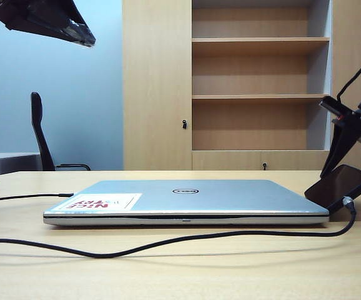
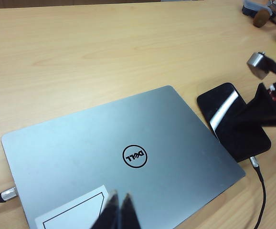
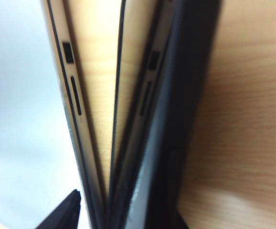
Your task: Pick up the charging cable and the phone, plug the charging cable into the charging port on the phone, and finally place them back on the table.
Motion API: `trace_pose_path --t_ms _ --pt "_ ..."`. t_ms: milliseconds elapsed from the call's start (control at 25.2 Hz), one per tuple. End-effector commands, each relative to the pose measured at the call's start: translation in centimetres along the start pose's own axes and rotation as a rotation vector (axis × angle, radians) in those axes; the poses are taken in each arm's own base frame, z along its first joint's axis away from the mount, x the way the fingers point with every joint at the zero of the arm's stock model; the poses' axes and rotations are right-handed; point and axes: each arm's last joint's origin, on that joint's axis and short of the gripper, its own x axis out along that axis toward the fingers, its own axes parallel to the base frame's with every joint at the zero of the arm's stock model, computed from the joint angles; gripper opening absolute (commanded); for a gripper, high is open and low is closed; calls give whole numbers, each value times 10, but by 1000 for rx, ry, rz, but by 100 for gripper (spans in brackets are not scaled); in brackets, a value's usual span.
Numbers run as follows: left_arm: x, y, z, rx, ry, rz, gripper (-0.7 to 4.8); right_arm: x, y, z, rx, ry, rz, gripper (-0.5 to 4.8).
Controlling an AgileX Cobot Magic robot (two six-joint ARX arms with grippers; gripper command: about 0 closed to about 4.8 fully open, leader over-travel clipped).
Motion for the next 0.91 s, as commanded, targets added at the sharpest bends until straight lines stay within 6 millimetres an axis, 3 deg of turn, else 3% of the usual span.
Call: trace_pose_path --t_ms 40,238,317,356,396,634,753,911 --pt "-1 -1 1 7 -4 -2 -6 -16 7 7 -51 -18 -85 221" --pt "-1 0 0 2 7 0 -6 -51 27 21 -104 4 -258 214" --pt "-2 0 -2 -9 30 4 -6 -61 35 23 -98 10 -258 150" --pt "-4 0 -4 -10 48 7 -6 -68 40 23 -102 8 -257 84" --pt "-7 0 -6 -13 75 12 -6 -79 51 17 -132 -21 -256 10" --pt "-18 0 -16 -14 109 18 -6 -136 101 -26 -365 -359 -260 -5" --pt "-19 2 -28 -15 121 20 -6 -153 111 -51 -459 -517 -197 -5" --pt "-20 5 -45 -18 144 24 -6 -165 107 -84 -523 -625 -160 -5"
